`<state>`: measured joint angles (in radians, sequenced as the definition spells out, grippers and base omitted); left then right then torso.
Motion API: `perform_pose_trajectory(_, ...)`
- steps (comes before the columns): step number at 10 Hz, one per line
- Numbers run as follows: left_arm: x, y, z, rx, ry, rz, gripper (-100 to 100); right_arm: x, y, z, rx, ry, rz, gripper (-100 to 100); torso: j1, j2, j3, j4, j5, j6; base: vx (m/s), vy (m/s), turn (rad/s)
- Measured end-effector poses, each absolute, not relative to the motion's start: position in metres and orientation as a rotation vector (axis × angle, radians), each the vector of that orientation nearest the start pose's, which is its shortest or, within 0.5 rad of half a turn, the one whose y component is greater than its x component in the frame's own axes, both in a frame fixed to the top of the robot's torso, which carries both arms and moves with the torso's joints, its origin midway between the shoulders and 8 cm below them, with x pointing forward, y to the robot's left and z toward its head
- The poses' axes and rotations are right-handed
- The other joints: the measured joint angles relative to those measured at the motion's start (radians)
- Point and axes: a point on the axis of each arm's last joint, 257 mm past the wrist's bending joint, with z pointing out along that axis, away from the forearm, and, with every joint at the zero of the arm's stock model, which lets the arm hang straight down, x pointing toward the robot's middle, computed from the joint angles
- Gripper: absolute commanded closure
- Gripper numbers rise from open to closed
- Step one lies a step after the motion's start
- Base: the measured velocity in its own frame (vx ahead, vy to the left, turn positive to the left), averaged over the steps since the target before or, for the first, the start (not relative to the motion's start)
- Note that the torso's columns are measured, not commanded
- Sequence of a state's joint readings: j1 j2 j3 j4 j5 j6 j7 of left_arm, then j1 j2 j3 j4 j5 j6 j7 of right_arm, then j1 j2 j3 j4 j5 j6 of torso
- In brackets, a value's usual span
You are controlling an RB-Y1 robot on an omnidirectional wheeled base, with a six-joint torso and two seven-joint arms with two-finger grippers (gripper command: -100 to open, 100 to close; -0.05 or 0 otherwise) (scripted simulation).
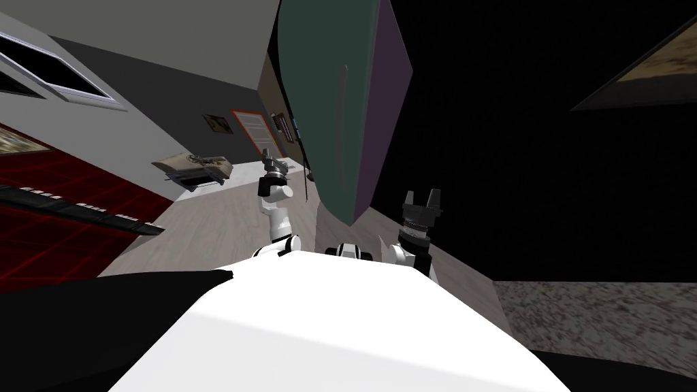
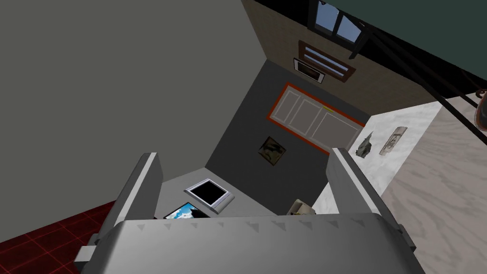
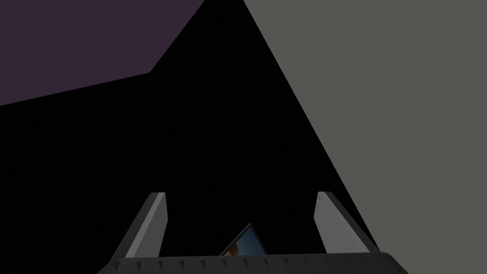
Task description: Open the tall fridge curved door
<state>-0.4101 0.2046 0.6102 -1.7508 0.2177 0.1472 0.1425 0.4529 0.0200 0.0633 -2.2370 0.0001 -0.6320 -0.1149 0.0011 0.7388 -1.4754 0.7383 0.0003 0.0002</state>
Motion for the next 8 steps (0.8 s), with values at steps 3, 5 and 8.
perform_pose_trajectory(3, 0.554, 0.504, 0.081, -1.201, 0.387, -1.361, -100, 0.334, -0.253, 0.044, 0.610, 0.474, 1.519, 0, 0.000, -0.001, -0.001, 0.000, 0.000, 0.000, -0.011, -0.127, 0.081)
perform_pose_trajectory(5, 0.570, 0.501, 0.078, -1.255, 0.381, -1.394, -100, 0.334, -0.253, 0.044, 0.610, 0.474, 1.519, 0, -0.002, -0.001, 0.000, 0.000, 0.000, 0.000, -0.017, -0.133, 0.086)
perform_pose_trajectory(8, 0.590, 0.498, 0.075, -1.326, 0.375, -1.444, -100, 0.334, -0.253, 0.044, 0.610, 0.475, 1.519, 0, 0.000, -0.001, -0.001, 0.000, 0.000, 0.000, -0.011, -0.118, 0.080)
